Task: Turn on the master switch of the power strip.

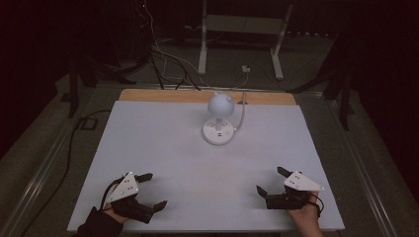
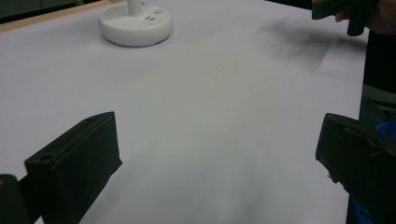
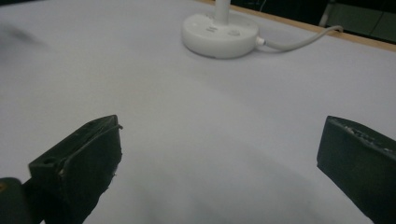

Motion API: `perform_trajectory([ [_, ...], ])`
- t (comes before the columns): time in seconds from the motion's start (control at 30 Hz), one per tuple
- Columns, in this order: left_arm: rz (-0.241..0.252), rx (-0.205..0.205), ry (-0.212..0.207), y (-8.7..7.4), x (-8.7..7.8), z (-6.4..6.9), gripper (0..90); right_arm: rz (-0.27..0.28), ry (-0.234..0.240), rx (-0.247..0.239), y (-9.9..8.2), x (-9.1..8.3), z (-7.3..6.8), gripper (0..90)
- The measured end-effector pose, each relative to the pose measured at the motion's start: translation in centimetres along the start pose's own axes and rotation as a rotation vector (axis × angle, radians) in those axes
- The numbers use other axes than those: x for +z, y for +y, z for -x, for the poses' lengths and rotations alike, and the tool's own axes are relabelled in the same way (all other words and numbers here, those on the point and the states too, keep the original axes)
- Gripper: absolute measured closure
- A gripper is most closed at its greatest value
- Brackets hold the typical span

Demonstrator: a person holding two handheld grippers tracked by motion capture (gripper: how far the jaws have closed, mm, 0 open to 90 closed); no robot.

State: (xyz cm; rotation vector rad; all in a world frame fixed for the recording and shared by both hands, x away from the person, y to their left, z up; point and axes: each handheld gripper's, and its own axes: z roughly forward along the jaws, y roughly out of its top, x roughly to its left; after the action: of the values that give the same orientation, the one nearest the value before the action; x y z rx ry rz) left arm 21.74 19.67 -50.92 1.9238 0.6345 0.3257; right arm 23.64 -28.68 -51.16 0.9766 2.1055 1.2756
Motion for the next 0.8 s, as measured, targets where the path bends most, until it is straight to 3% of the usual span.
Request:
perform_trajectory([
  [0.1, 0.003, -0.004, -0.003, 0.01, -0.01, -0.04, 0.3, -0.050, 0.054, 0.052, 0.31, -0.14, 0.22, 0.0],
  [0.27, 0.003, -0.004, -0.002, 0.00, 0.00, -0.07, 0.3, -0.078, 0.073, 0.058, 0.31, -0.03, 0.15, 0.0],
  [0.53, 0.008, -0.010, 0.000, 0.00, -0.04, -0.13, 0.3, -0.071, 0.044, 0.064, 0.28, 0.05, 0.36, 0.0],
  [0.8, 0.003, -0.006, -0.002, 0.00, 0.07, -0.16, 0.3, -0.064, 0.011, 0.035, 0.55, 0.34, -0.16, 0.0],
])
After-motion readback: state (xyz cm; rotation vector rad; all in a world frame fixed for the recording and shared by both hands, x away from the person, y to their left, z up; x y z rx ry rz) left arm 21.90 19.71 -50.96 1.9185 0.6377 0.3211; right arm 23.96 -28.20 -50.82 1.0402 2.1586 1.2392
